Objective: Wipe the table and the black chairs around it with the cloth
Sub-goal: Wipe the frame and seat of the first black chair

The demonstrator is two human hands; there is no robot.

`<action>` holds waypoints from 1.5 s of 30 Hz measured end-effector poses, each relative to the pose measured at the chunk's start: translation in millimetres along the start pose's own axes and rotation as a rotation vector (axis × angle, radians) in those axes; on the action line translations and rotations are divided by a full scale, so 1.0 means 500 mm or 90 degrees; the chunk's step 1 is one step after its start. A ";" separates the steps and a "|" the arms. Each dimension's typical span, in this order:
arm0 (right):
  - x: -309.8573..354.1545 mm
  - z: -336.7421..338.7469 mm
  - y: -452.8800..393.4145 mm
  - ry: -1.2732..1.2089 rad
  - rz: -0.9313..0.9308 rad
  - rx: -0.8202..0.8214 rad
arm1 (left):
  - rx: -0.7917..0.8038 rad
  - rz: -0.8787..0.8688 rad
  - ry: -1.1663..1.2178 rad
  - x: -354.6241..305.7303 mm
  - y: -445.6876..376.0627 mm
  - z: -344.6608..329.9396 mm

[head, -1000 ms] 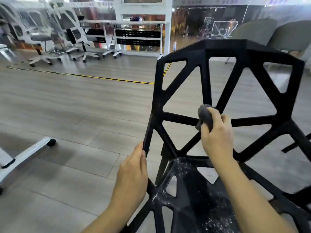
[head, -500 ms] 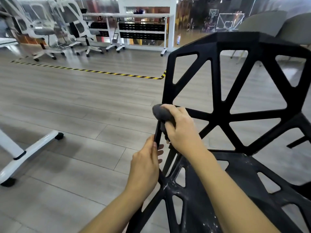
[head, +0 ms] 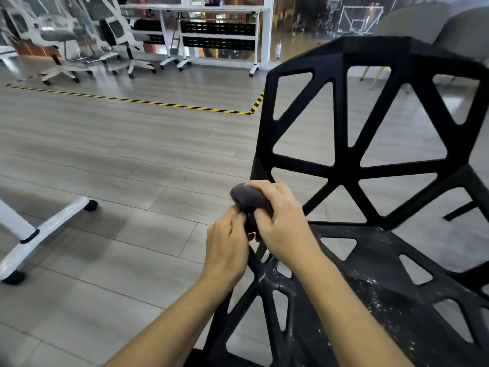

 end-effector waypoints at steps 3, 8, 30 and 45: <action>0.001 -0.005 -0.026 0.027 -0.006 -0.024 | -0.013 0.006 -0.005 -0.005 0.007 0.004; -0.008 -0.012 -0.115 0.041 -0.051 -0.145 | -0.044 0.021 0.000 0.002 -0.003 -0.006; -0.032 -0.013 0.015 -0.084 -0.068 -0.105 | -0.072 -0.038 -0.055 0.012 -0.005 -0.019; -0.004 -0.062 0.188 -0.072 -0.053 -0.075 | 0.078 0.201 0.378 0.025 -0.024 -0.013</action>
Point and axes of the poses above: each hand's wrist, its own y-axis away from the middle knuckle, its own z-axis out of the back of the hand, x = y × z, the point moved 1 cm from there along -y, towards the middle knuckle, and after that the axes turned 10 degrees about -y, right-handed, at the moved point
